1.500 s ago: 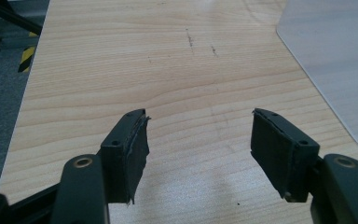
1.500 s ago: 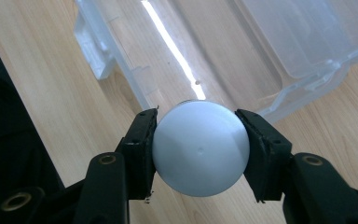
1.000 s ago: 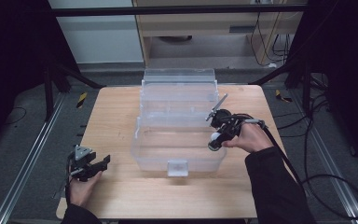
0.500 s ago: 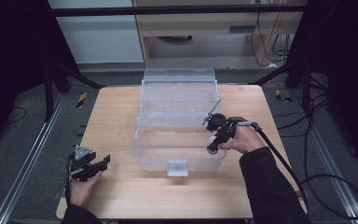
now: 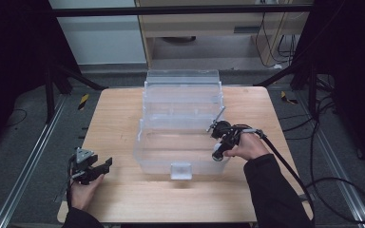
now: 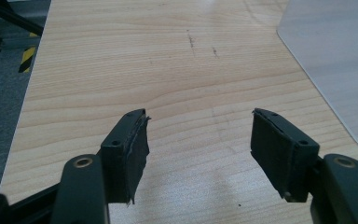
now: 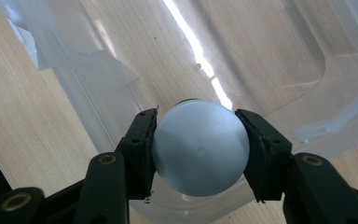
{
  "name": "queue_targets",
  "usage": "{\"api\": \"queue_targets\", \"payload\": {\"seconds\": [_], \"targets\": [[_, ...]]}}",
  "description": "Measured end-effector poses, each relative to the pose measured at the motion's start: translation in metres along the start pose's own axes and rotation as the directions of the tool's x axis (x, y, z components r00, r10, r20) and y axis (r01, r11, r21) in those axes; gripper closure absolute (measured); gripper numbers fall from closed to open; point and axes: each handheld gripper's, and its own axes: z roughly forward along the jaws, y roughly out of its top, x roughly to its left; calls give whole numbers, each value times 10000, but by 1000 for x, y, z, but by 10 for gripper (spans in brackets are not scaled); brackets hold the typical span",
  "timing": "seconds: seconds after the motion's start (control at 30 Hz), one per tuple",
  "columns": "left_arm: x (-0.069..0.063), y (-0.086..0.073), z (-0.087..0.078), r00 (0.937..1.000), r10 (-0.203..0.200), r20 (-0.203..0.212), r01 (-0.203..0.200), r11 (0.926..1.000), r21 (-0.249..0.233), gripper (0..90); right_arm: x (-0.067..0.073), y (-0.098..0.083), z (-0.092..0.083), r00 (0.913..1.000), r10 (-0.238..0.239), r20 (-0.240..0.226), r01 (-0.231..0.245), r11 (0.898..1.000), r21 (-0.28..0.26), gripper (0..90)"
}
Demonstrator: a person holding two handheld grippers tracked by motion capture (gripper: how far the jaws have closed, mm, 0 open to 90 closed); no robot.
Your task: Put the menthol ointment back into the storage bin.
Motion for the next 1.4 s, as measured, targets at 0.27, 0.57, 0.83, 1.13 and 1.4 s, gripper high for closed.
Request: {"api": "queue_targets", "payload": {"seconds": [0.27, 0.57, 0.83, 1.13, 1.4], "targets": [[0, 0, 0, 10000, -2, -6, 2, 10000, -3, 363, 0, -4, 7, 9999, 93, -63, -92, 9999, 106, 502], [0, 0, 0, 10000, 5, -10, -5, 10000, 4, 363, -2, -7, 12, 9997, 221, -137, -221, 9997, 53, 502], [0, 0, 0, 10000, 5, -10, -5, 10000, 2, 363, -1, -8, 16, 9997, 191, -160, -189, 9997, 134, 500], [0, 0, 0, 10000, 7, -12, -7, 10000, 9, 363, 0, -8, 14, 9992, 306, -273, -304, 9995, 85, 486], [0, 0, 1, 10000, 14, -12, -14, 10000, 18, 363, 1, -9, 11, 9988, 439, -220, -440, 9990, -37, 472]]}}
